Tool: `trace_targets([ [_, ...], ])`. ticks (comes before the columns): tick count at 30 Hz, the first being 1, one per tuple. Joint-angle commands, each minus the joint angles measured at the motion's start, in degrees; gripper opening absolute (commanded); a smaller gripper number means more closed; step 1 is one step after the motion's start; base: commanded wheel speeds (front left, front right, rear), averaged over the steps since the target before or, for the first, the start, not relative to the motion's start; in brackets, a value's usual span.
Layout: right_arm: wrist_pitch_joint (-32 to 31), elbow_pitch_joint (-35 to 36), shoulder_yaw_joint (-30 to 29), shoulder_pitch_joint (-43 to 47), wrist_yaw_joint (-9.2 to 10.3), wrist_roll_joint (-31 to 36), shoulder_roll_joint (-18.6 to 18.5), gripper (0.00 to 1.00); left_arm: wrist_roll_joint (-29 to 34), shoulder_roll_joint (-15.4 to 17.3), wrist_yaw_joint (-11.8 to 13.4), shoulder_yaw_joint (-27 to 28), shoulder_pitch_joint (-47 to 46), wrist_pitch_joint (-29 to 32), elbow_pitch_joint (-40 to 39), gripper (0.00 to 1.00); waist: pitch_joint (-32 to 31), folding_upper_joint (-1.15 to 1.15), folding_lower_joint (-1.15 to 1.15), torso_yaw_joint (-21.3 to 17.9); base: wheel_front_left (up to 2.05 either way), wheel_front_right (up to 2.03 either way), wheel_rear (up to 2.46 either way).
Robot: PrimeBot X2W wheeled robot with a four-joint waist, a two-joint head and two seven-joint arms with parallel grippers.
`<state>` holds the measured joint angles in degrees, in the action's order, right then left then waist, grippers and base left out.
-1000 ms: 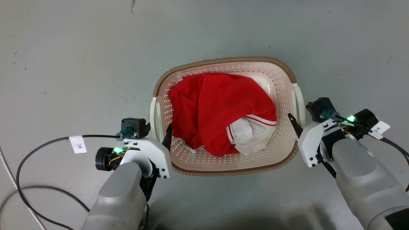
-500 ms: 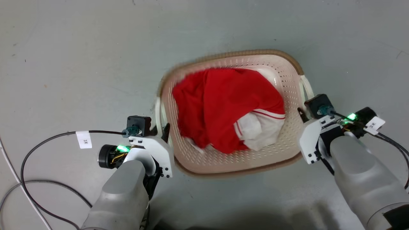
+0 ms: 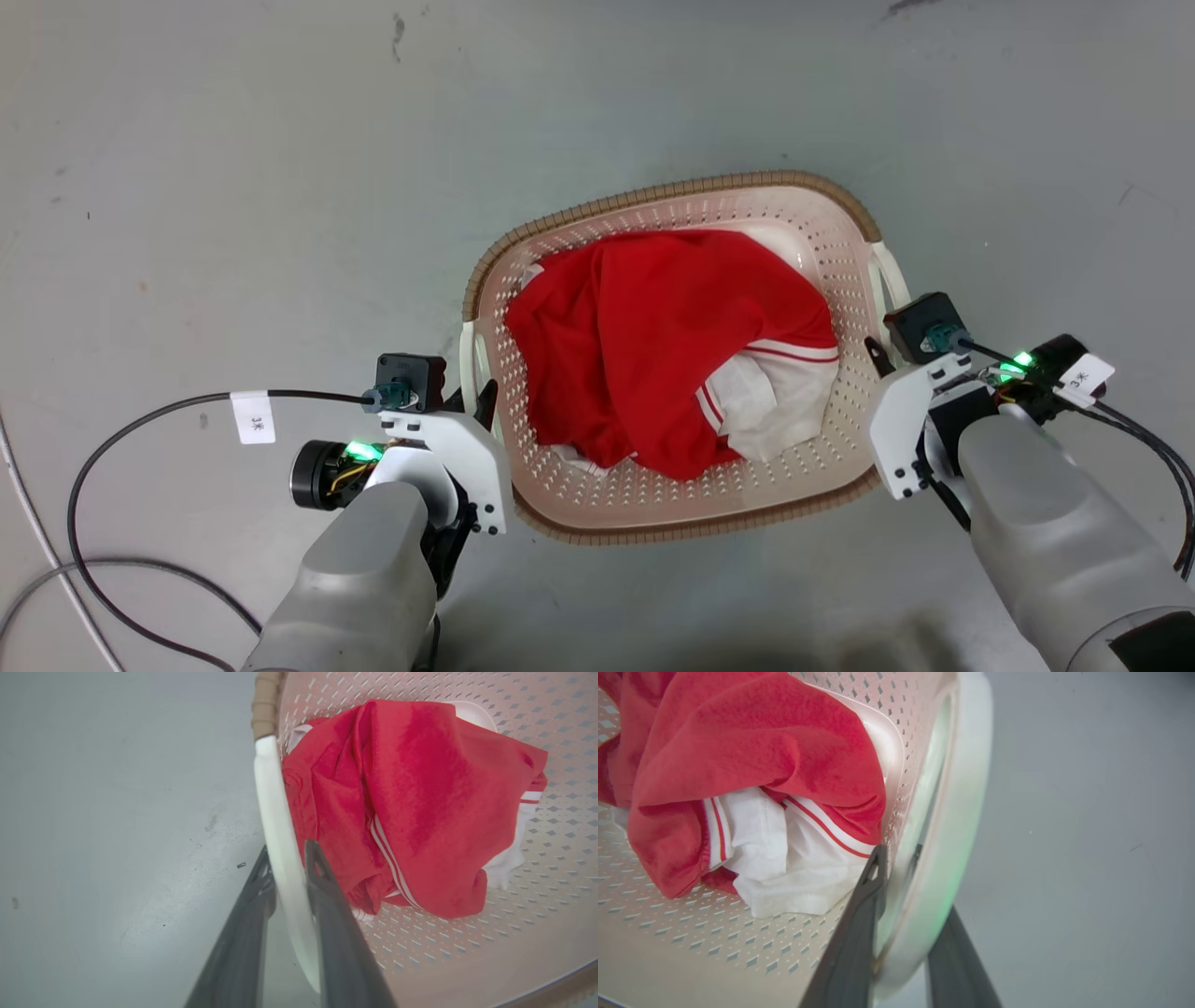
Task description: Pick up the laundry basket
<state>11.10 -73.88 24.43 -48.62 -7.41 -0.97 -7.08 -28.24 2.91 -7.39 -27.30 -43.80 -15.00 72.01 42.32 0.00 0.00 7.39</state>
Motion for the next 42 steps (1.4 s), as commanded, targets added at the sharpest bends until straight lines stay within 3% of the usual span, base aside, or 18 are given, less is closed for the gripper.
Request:
trace_targets([
  [1, -0.06, 0.18, 0.6, 0.79, -0.15, -0.06, 0.71, 0.0, -0.01, -0.05, -0.04, -0.56, 0.13, 0.21, 0.06, 0.0, -1.03, 0.0, 0.0, -0.12, 0.0, 0.0, 0.0],
  [26, -7.9, 0.31, 12.69, 9.18, -0.21, -13.07, 3.93, 0.0, -4.75, 2.27, -0.11, -4.2, 5.71, 8.89, 1.56, 0.0, -21.73, 0.0, 0.0, -4.19, 0.0, 0.0, 0.0],
  [42, -15.25, 3.72, 22.91, 12.93, -0.39, -26.16, 2.91, 0.0, -10.59, 4.98, -0.11, -9.57, 6.92, 18.59, -2.05, 0.0, -33.16, 0.0, 0.0, -6.11, 0.0, 0.0, 0.0],
])
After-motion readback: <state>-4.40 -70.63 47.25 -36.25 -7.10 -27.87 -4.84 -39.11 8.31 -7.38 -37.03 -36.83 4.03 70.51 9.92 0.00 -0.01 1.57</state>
